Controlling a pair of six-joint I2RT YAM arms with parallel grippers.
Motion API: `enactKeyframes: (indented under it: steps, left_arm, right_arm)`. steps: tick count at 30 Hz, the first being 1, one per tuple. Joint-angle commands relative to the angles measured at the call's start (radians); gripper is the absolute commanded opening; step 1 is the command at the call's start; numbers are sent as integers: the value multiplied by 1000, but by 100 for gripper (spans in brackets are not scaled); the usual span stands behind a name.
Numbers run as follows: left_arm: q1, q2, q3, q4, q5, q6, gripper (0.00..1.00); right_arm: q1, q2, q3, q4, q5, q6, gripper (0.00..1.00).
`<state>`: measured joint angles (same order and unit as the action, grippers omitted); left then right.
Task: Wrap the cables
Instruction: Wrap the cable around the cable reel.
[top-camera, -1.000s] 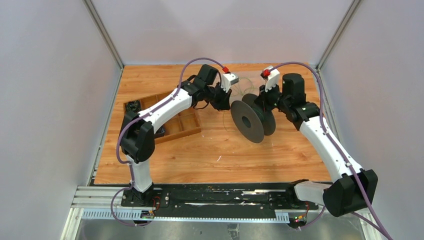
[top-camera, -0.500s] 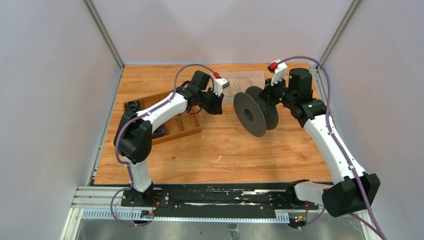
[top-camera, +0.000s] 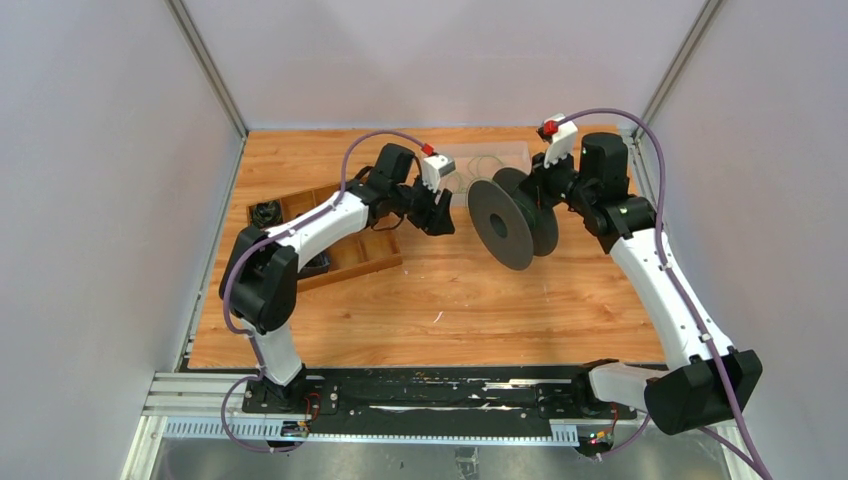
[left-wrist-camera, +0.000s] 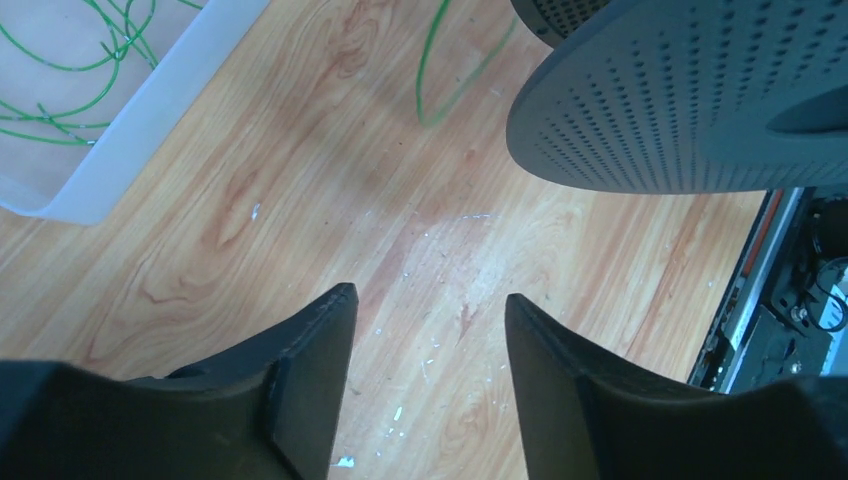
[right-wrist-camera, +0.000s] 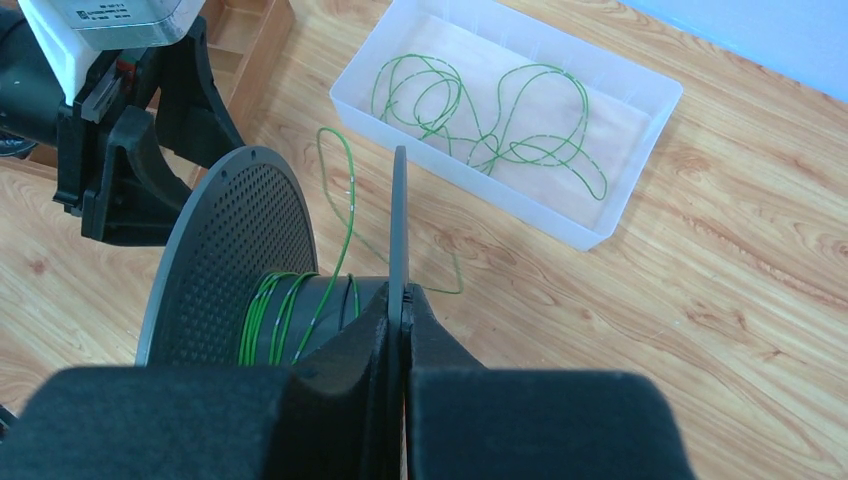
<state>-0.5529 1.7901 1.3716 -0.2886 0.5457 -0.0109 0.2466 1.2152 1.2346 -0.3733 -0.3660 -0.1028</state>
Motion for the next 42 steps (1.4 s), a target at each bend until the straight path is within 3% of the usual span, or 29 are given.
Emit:
enactKeyframes:
  steps: [1,6,11,21,28,32,38,42]
  left_arm:
    - [36,-42,-57,124,64,-34,64]
    - [44,-13,-87,255,147,-104,72]
    - [45,24,-85,366,121,-148,76]
    - [45,117,-46,507,136,-243,77]
    - [44,169,-19,561,173,-322,69]
    - [43,196,-7,583,186,-367,61]
    - [42,199,-26,590,202,-376,34]
    - [42,175,-92,613,215,-353,10]
  right_arm:
    - [-12,-15,63,21,-22,20,1]
    - [-12,-17,74,11,-58,41,1]
    - [-11,-19,78,7,-89,48,1]
    - [-11,-23,76,-4,-113,48,1]
    - [-11,-20,64,4,-117,51,1]
    - [-12,-20,61,7,-120,56,1]
    - [-12,-29,61,7,-88,54,1]
    - [-14,-24,78,8,-66,74,1]
